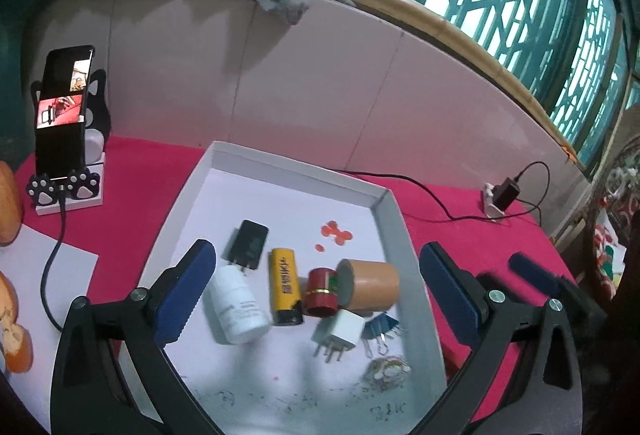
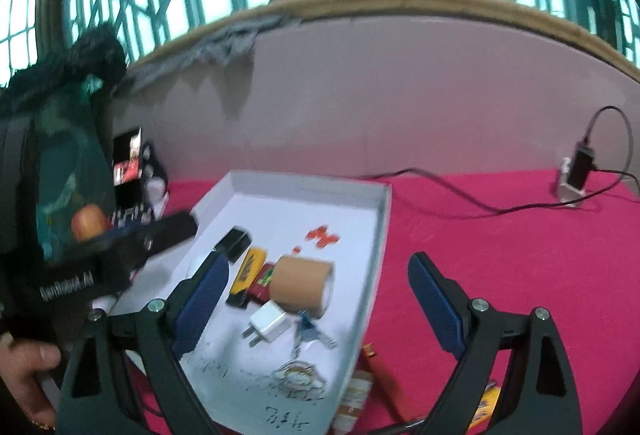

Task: Organize rigid objects
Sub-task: 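Move both open tools back toward the remaining items on the table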

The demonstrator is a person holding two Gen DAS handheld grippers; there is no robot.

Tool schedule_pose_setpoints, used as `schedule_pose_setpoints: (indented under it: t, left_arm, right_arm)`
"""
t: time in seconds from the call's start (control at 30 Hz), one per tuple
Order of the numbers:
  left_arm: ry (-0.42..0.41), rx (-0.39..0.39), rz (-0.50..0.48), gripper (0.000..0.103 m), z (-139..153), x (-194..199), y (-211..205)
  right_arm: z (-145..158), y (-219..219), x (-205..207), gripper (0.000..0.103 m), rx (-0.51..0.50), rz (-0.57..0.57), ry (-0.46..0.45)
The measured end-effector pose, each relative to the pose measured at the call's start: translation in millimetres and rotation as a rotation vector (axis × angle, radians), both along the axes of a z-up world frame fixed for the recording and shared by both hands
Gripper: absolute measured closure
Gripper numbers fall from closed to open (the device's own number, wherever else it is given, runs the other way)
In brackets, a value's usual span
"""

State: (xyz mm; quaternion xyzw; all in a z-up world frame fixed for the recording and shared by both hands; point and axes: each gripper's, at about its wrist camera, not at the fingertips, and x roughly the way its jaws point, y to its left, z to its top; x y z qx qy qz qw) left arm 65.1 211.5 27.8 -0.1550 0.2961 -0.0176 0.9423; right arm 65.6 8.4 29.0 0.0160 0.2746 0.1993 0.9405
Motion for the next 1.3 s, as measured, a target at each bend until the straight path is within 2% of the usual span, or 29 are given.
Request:
schedule_pose_setpoints:
  t: [0.07,0.13,0.37,0.6,0.83,0.97,1.1,1.23,1.3]
  left_arm:
    - [-0.007,0.005,-0.007,0.0,2,-3,-4]
    - [-0.008,0.018,-0.013,0.0,4,-4,-10]
    - [-0.006,0.042,-0.029,0.0,6,-10,-25]
    - [-0.008,0.065,-0.06,0.0,10,-12,-42]
    - [-0.004,0.075,-0.084,0.0,14,-14,-54]
    - [-0.009,0.083,-0.052,0.0,17,-17,-45]
    - [-0.014,0.073,-0.013,0.0,17,-21,-34]
    - [0.003,0.076,-0.03,0.0,10,-19,-36]
    - [0.014,0.087,-0.054,0.0,7,-18,-41]
  right_arm:
    - [8,-16,-3,0.011,0.022,-0.033,-0.024]
    - [16,-34,-8,0.0,0.048,-0.071,-0.056]
    - [30,-90,-17,0.0,0.103,-0.188,-0.112]
    - [24,-136,-28,0.0,0.103,-0.299,-0.113]
    - [12,-179,-33,0.0,0.128,-0.376,-0.063]
    - [5,-199,-33,0.0,0.123,-0.393,-0.017]
    - [-17,-204,-26,0.0,0.081,-0.337,0.083]
    - [-56,-191,-22,0.0,-0.005,-0.241,0.209]
    - [-69,-179,-21,0.0,-0.023,-0.172,0.242]
